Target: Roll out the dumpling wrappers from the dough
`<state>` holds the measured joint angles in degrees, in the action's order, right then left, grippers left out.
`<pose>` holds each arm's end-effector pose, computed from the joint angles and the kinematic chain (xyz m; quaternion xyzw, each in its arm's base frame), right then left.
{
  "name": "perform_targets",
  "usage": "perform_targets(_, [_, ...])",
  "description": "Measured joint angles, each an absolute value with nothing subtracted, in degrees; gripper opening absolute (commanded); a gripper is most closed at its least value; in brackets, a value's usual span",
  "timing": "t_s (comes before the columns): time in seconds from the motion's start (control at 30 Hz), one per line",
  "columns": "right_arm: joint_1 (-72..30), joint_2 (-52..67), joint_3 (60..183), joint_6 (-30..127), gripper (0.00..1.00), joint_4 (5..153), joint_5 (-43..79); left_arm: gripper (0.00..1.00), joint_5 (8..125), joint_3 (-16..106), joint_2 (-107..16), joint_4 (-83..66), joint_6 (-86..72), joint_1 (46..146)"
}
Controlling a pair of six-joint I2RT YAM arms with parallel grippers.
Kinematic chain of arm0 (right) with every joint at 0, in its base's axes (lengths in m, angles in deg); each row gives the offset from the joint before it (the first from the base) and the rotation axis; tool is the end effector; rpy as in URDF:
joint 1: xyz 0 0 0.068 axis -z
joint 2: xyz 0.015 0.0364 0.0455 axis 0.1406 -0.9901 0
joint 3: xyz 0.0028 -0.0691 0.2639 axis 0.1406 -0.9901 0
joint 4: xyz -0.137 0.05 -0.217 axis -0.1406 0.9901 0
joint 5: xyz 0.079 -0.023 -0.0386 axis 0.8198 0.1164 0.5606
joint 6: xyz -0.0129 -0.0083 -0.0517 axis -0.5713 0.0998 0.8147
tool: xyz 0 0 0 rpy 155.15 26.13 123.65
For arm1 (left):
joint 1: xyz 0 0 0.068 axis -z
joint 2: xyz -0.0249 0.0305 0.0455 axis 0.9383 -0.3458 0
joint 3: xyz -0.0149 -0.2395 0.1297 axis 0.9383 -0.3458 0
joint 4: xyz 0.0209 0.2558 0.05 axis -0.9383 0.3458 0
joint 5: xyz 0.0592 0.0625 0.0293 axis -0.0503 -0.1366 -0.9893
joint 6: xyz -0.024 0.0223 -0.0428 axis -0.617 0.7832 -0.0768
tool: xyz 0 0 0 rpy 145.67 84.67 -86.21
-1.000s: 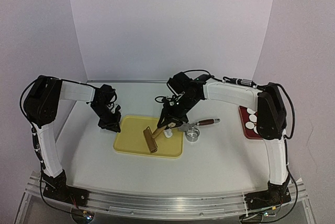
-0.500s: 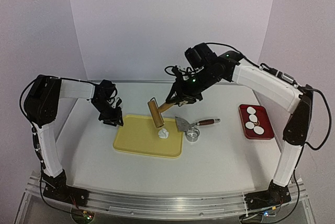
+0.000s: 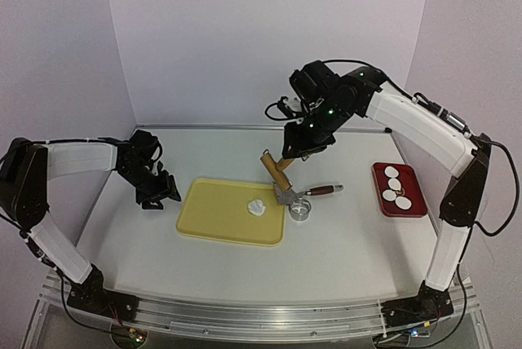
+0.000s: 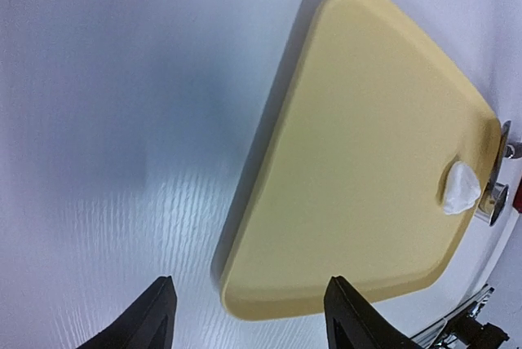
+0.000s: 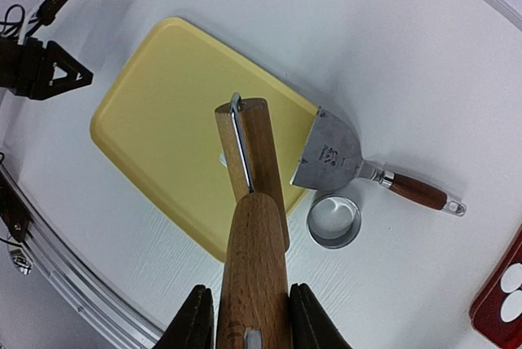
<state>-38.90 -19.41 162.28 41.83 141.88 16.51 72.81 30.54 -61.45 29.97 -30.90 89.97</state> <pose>0.2684 0.2932 0.3705 -0.2892 0.9072 0.1962 0.2340 0.2787 -0.1121 0.1919 -0.1031 0.9705 -0.1937 0.1003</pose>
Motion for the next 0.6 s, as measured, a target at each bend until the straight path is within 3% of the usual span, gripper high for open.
perform_targets(0.17, [-38.9, -19.4, 162.3, 42.9, 0.00, 142.4, 14.4, 0.51, 73.0, 23.8, -57.3, 30.1, -39.5, 91.0])
perform_targets(0.43, [-38.9, -19.4, 162.2, 43.4, 0.00, 142.4, 14.4, 0.50, 73.5, 17.7, -53.6, 28.6, -50.1, 94.8])
perform_targets(0.6, [-38.9, -19.4, 161.2, 43.6, 0.00, 141.9, 14.9, 0.39, 74.3, 17.5, -55.1, 25.3, -53.6, 98.4])
